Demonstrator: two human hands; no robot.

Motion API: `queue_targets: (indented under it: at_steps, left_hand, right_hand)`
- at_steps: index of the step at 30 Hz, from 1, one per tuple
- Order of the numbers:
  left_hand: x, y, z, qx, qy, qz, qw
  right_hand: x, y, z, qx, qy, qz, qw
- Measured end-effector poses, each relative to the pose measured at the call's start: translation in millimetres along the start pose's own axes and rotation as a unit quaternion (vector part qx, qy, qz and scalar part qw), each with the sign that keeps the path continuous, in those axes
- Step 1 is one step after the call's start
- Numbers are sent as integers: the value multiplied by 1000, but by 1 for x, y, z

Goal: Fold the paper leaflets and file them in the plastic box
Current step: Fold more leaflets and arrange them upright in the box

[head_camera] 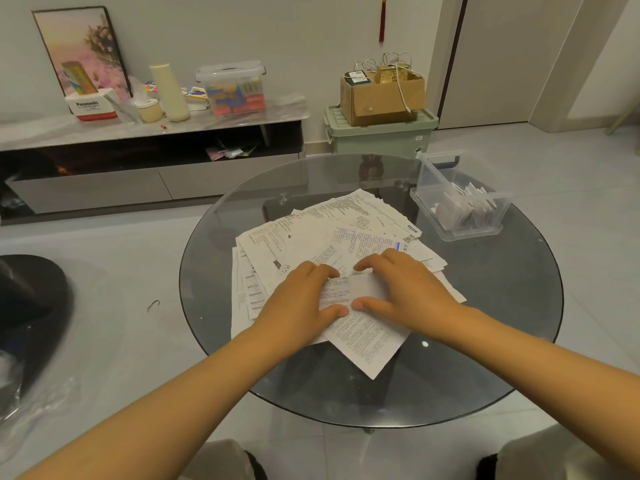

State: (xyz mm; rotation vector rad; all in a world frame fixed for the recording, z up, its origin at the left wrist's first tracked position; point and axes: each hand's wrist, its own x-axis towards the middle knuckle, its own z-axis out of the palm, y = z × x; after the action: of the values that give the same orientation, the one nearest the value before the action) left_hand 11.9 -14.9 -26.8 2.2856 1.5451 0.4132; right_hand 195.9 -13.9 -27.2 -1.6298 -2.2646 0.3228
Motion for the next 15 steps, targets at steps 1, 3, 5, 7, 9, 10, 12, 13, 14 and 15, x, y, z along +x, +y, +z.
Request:
queue_targets:
  at_steps: [1,3,5,7,9,10,12,13,14,15]
  left_hand:
    - [1,-1,2,2,-3,-3,1000]
    - [2,-2,3,-13,-1,-21,1000]
    - [3,-4,3,-37,-1,-40,999]
    - [3,-7,1,-52,-8,-52,997]
    - [4,-11,-2,-56,-18,-61,996]
    - [4,-12,-3,-55,-21,-66,996]
    - [4,-14,-5,-42,-10,-67,997]
    - [4,-14,-6,-27,3,-61,998]
    - [3,-14,-7,-12,19,-49,999]
    - [3,-13,-7,2,34,-33,999]
  right_hand:
    - [0,0,2,-5,-6,7,1000]
    - [1,2,4,0,-18,27,999]
    - [1,4,3,6,-33,35,999]
    - [1,5,-1,12,-49,39,998]
    - [0,7,-4,6,-64,40,997]
    - [0,8,-5,-7,-69,35,997]
    - [-3,9,-6,-43,-75,22,996]
    - [-4,10,-8,-57,-74,14,996]
    - [-5,11,-10,-67,-73,4,995]
    - [-7,12,-13,-73,-74,-7,995]
